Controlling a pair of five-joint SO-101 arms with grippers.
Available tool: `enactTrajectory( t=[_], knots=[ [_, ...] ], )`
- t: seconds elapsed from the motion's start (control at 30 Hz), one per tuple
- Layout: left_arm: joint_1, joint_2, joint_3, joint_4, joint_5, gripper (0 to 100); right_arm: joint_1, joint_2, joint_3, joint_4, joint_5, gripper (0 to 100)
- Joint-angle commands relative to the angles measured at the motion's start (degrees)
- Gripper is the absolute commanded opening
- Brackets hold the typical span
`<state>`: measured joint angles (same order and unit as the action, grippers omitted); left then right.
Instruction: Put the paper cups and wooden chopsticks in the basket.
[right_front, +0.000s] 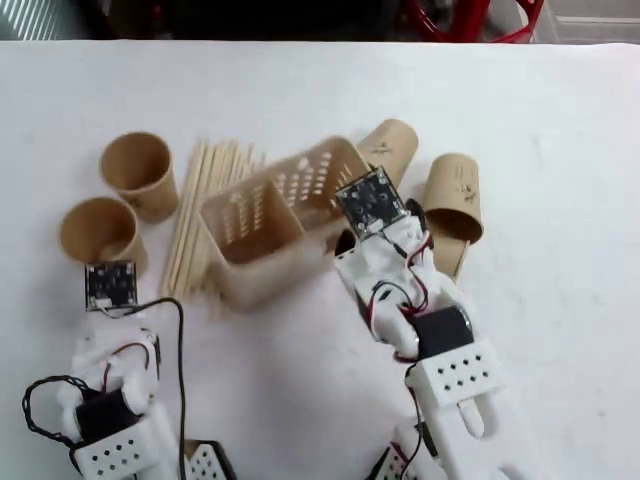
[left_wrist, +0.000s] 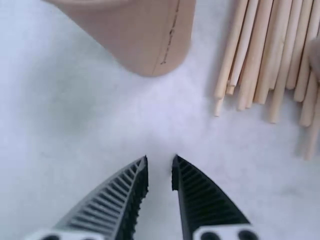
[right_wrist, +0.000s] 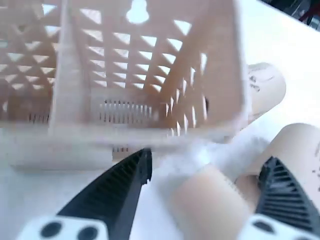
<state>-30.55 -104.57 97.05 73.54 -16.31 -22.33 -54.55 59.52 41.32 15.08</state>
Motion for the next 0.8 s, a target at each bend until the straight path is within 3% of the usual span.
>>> enactTrajectory(
  t=[0.0, 0.4, 0.57, 0.77],
  knots=[
    [-0.40, 0.40, -0.09, 0.00, -0.18, 10, -0.48, -2.59, -0.62, -2.95, 0.00, 33.7],
    [-0.40, 0.40, -0.09, 0.00, -0.18, 10, 1.45, -4.09, -1.14, 7.34, 1.49, 33.7],
    [-0.40, 0.40, -0.09, 0.00, -0.18, 10, 3.91, -13.23, -2.64, 14.20, 1.49, 33.7],
    [-0.40, 0.40, -0.09, 0.00, -0.18, 10, 2.07, -25.63, -6.42, 25.54, 1.58, 33.6]
  ],
)
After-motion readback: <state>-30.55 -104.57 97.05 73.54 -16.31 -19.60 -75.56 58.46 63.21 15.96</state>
